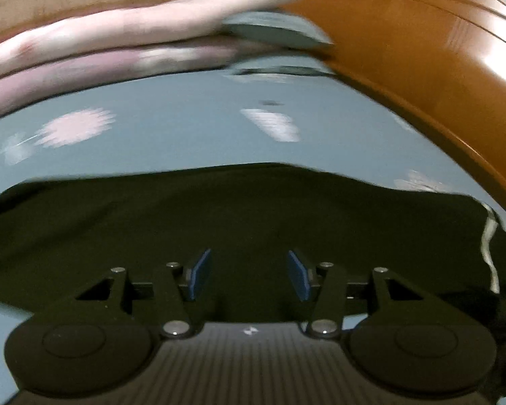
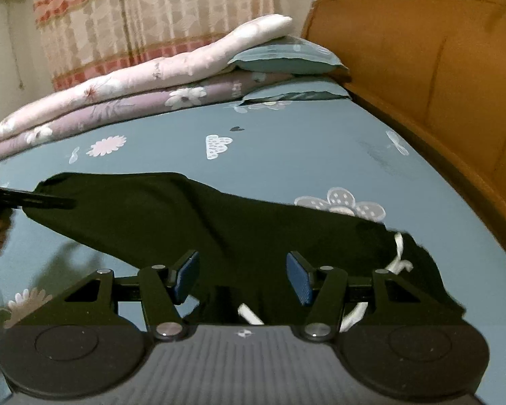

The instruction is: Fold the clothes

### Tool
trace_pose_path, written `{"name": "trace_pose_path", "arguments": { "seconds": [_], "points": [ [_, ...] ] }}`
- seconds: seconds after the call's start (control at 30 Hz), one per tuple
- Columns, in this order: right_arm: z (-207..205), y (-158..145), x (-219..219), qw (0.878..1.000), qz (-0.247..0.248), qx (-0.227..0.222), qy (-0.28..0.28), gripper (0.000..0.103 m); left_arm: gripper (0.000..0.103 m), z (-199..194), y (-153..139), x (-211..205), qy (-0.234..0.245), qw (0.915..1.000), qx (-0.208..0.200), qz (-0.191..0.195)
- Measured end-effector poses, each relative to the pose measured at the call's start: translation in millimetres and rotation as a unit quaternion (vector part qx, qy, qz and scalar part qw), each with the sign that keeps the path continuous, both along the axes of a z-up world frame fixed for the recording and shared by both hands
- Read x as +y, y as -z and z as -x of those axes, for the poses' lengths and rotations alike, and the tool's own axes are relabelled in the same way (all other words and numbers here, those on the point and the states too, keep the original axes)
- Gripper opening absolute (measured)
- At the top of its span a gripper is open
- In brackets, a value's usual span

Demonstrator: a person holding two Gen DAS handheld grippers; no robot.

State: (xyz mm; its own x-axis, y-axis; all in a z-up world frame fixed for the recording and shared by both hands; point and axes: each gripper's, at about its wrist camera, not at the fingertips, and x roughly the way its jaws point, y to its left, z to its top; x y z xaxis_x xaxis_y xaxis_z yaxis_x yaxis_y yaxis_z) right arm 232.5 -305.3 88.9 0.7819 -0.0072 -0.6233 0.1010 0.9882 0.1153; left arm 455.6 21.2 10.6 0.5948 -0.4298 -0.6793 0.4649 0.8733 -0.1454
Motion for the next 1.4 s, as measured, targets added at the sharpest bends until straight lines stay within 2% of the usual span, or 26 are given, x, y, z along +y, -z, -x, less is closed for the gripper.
{"name": "trace_pose_path", "arguments": {
  "seconds": [0.1,0.17,0.3,0.33,0.37,0.4,0.5,0.6,0.87,0.93,1.03,1.2,1.33,1.4],
  "points": [
    [18,6,-7,1.000,-0.011,0.001,0.020,0.063,0.051,-5,13,-62,0.058,0.9982,-0.006,-0.010],
    [29,11,-13,0.999,-0.017,0.002,0.029,0.064,0.051,-9,26,-89,0.073,0.9970,-0.001,-0.026],
    [47,21,-32,0.999,-0.027,0.006,0.047,0.067,0.051,-12,61,-109,0.069,0.9929,0.058,-0.077],
    [51,23,-37,0.998,-0.030,0.008,0.051,0.067,0.051,-9,68,-107,0.064,0.9919,0.068,-0.086],
    [54,25,-44,0.998,-0.034,0.009,0.055,0.067,0.051,-3,68,-102,0.066,0.9929,0.058,-0.080],
    [56,28,-51,0.998,-0.038,0.009,0.059,0.067,0.051,-1,67,-97,0.067,0.9923,0.065,-0.082],
    [53,33,-67,0.997,-0.048,0.008,0.060,0.068,0.050,5,59,-80,0.045,0.9914,0.079,-0.094],
    [44,37,-80,0.997,-0.058,0.003,0.047,0.069,0.050,21,45,-64,0.027,0.9924,0.070,-0.098],
    [-2,58,-107,0.998,-0.064,0.023,0.014,0.076,0.054,62,24,-55,-0.022,0.9949,0.080,-0.057],
    [-14,68,-113,0.996,-0.078,0.034,0.009,0.081,0.054,69,24,-60,-0.041,0.9946,0.088,-0.039],
    [-28,90,-118,0.993,-0.102,0.058,0.002,0.082,0.054,79,26,-71,-0.054,0.9940,0.093,-0.020],
    [-46,126,-117,0.984,-0.140,0.111,-0.004,0.083,0.054,94,33,-94,-0.047,0.9928,0.104,-0.038],
    [-47,134,-118,0.979,-0.170,0.115,-0.007,0.095,0.053,100,33,-107,-0.031,0.9924,0.114,-0.034],
    [-48,134,-120,0.976,-0.180,0.119,-0.007,0.096,0.053,106,31,-116,-0.014,0.9927,0.115,-0.032]
  ]
}}
